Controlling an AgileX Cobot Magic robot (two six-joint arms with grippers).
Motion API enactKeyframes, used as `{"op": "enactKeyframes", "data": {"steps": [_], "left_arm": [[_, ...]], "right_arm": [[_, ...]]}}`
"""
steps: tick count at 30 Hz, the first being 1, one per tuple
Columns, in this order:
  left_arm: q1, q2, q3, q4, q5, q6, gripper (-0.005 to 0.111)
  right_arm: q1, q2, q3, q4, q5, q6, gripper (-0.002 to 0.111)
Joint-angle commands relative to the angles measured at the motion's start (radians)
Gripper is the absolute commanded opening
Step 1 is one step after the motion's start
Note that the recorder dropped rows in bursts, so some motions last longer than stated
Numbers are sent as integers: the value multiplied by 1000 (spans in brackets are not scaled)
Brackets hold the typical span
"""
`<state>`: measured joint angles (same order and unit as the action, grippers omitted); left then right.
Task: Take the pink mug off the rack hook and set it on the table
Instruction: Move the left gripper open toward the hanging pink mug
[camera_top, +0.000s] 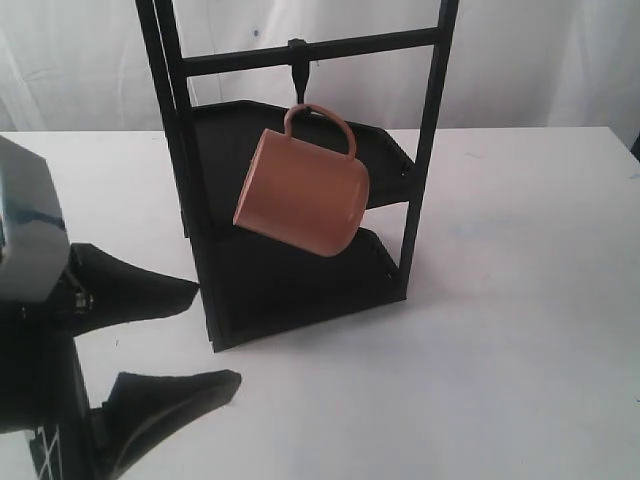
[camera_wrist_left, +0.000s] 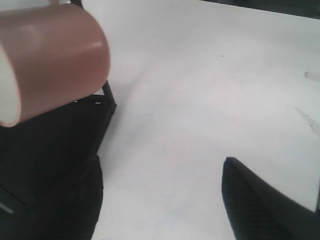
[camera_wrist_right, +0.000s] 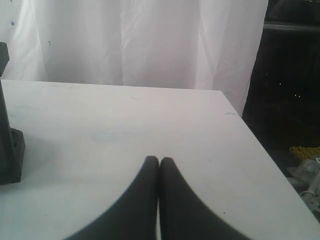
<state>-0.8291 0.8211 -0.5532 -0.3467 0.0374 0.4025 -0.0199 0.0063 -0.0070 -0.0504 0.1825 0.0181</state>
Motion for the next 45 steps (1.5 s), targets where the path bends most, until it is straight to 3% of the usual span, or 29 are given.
{"op": "enactKeyframes", "data": {"steps": [1, 8, 19, 25, 28, 33, 40, 45], "left_arm": [[-21, -7, -7, -13, -8, -2, 70], [-21, -25, -7, -13, 9, -48, 70], [-21, -75, -7, 1, 186, -106, 70], [-21, -128, -5, 304, 77, -410, 69], [-21, -135, -4, 413, 13, -494, 63], [-21, -132, 5, 415, -69, -493, 52], [-21, -109, 5, 415, -98, -435, 70], [-21, -27, 5, 415, -160, -423, 72]], "right_arm": [[1, -6, 7, -2, -4, 5, 0], [1, -6, 7, -2, -4, 5, 0], [1, -6, 7, -2, -4, 5, 0], [1, -6, 7, -2, -4, 5, 0], [1, -6, 7, -2, -4, 5, 0], [1, -6, 7, -2, -4, 5, 0], [1, -6, 7, -2, -4, 5, 0], [1, -6, 7, -2, -4, 5, 0]]}}
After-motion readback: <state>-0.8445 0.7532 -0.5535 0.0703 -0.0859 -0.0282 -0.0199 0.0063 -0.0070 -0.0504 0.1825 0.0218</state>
